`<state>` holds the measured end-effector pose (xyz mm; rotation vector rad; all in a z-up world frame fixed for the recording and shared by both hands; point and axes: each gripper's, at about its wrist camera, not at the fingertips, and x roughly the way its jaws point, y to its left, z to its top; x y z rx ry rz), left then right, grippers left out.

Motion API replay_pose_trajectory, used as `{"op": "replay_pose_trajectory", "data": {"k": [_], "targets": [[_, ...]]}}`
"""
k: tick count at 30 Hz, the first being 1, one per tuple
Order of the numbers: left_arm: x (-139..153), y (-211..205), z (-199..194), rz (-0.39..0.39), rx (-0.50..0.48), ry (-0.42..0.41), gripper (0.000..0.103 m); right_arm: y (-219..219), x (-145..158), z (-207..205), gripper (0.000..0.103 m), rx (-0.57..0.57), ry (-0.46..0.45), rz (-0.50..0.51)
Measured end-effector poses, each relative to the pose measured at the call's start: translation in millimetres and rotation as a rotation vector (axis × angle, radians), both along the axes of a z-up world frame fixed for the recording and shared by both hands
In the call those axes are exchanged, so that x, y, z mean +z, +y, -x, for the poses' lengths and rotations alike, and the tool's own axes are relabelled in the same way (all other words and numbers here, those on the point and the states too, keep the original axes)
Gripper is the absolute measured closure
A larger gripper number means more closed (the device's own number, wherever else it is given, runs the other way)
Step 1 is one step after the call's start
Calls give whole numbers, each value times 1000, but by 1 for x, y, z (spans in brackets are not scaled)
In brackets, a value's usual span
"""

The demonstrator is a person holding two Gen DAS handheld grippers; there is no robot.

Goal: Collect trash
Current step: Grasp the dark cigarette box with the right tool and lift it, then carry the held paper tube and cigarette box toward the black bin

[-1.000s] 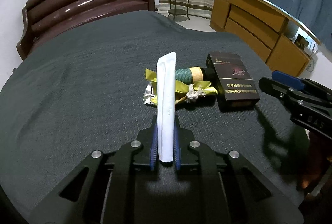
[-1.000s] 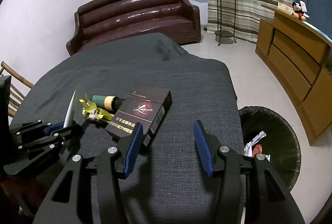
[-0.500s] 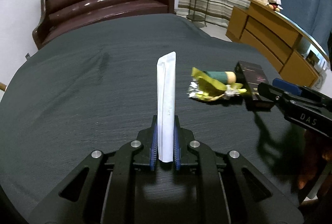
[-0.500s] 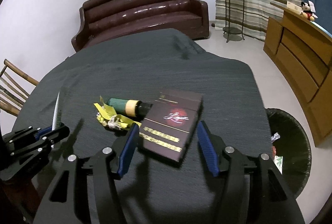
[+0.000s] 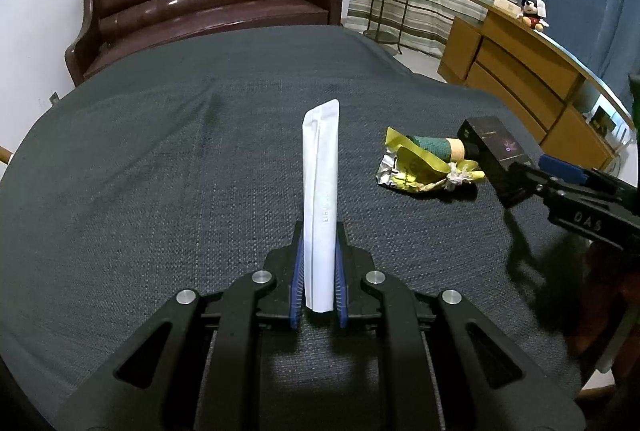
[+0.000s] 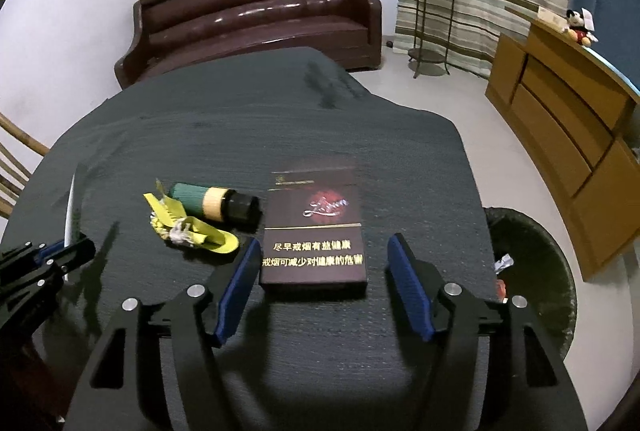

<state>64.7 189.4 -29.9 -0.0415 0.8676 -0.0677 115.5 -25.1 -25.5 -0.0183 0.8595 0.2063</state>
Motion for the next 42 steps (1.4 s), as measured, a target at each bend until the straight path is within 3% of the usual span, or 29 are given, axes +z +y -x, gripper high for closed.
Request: {"op": "replay_pose_trajectory", "data": {"k": [13, 16, 26, 42], "targets": [[-3, 2, -3, -5, 15, -3, 90, 15, -4, -14, 39, 45, 17, 20], [-4, 0, -4, -2, 20, -4, 90, 13, -6, -13, 48, 45, 29, 22], [2, -14, 0, 3, 16, -27, 90, 4, -2, 2, 49, 38, -6, 8], [17, -94, 7, 25, -127, -67, 90, -84, 18, 44, 49, -106, -112, 0]]}}
